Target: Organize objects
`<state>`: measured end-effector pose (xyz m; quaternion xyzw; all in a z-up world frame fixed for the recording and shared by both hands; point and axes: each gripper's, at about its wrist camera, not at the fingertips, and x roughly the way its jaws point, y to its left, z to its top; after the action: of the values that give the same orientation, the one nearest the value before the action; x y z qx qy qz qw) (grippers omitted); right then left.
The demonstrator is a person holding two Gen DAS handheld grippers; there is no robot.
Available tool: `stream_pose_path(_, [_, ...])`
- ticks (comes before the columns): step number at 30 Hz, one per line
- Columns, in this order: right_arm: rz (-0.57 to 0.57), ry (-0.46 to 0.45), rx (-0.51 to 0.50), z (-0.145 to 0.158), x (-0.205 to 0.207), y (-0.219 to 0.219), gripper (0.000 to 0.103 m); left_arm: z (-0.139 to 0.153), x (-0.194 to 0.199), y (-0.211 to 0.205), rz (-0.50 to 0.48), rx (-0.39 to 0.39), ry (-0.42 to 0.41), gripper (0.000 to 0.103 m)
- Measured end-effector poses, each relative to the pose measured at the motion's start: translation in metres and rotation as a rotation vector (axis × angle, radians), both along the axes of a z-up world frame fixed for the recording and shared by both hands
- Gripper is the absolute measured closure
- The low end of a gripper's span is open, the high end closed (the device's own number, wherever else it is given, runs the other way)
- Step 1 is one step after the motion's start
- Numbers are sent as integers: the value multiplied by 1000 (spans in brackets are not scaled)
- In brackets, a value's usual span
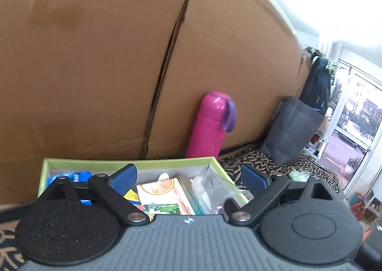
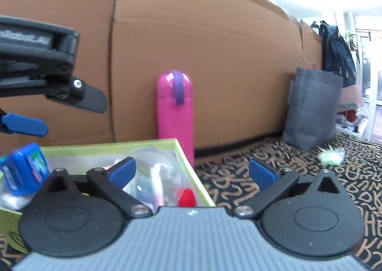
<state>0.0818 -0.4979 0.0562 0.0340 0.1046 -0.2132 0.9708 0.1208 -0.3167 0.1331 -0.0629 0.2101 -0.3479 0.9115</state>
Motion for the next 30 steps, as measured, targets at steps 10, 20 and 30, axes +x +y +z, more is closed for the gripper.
stream_pose_path(10, [106, -139, 70, 11, -20, 18, 0, -2, -86, 80, 224, 18, -133, 0])
stream_pose_path(20, [204, -61, 53, -1, -78, 48, 0, -32, -135, 143, 425, 39, -68, 0])
stream_pose_path(30, [279, 144, 24, 31, -155, 57, 0, -45, -155, 123, 429, 103, 0, 0])
